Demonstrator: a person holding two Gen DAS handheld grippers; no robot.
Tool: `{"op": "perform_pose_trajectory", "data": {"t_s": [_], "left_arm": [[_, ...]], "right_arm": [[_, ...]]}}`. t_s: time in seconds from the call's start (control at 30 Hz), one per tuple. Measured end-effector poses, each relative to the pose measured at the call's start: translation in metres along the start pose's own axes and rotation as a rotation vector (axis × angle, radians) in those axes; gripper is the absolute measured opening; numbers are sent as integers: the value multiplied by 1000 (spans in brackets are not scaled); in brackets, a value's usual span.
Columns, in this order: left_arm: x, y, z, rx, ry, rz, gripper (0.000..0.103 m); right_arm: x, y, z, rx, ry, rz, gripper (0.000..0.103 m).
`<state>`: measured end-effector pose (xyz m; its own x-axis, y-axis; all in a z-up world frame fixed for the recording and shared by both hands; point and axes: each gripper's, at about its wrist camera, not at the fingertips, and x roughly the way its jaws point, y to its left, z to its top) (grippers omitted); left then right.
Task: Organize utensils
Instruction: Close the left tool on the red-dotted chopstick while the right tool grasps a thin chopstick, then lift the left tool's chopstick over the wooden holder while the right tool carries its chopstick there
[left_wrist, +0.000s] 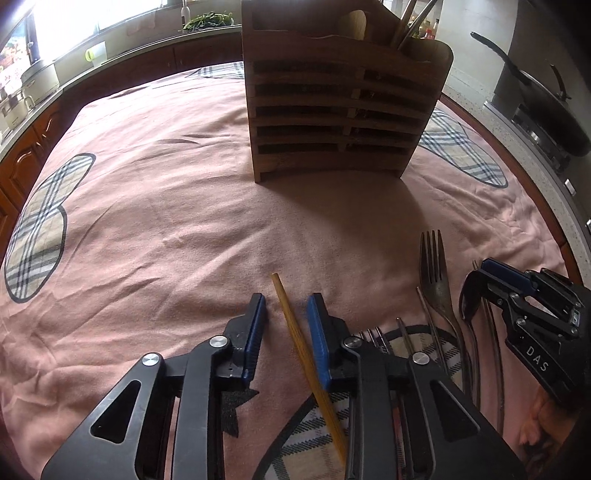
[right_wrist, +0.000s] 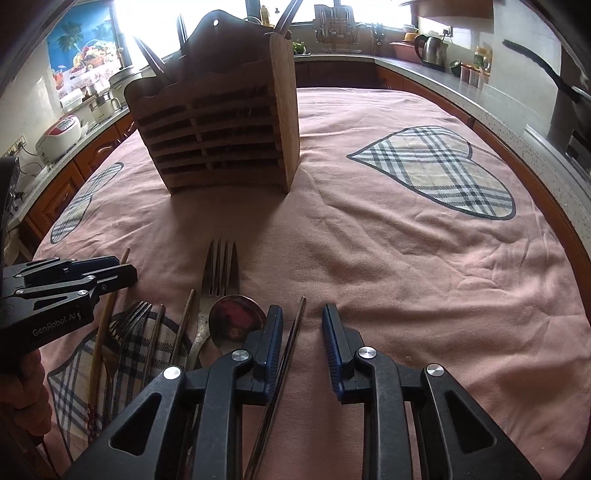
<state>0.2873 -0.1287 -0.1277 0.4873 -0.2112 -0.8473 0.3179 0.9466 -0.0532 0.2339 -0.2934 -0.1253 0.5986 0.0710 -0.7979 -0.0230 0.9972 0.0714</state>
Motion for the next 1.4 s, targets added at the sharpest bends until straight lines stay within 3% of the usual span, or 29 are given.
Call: {"op": "perform_pose_trajectory", "data": {"t_s": [0.03, 0.17, 0.23, 0.37, 0.73, 1.4], "left_arm": [[0, 0, 0, 2, -1, 2, 12], [-1, 2, -1, -4, -4, -1, 10], [-2, 3, -2, -11, -6, -9, 5], [-11, 12, -9, -44, -10, -43, 5], [-52, 29, -17, -123, -63, -118, 5], [-127, 34, -30, -137, -197, -159, 5]], "right_arm": [[1, 2, 0, -17, -1, -12, 20], [0, 3, 0, -30, -11, -14, 8], [0, 0, -1, -9, -15, -1, 7], [-5, -8, -2, 53, -17, 52, 4], [-34, -13, -1, 112, -68, 146, 4], [-93, -2, 8, 81, -202, 181, 4]]}}
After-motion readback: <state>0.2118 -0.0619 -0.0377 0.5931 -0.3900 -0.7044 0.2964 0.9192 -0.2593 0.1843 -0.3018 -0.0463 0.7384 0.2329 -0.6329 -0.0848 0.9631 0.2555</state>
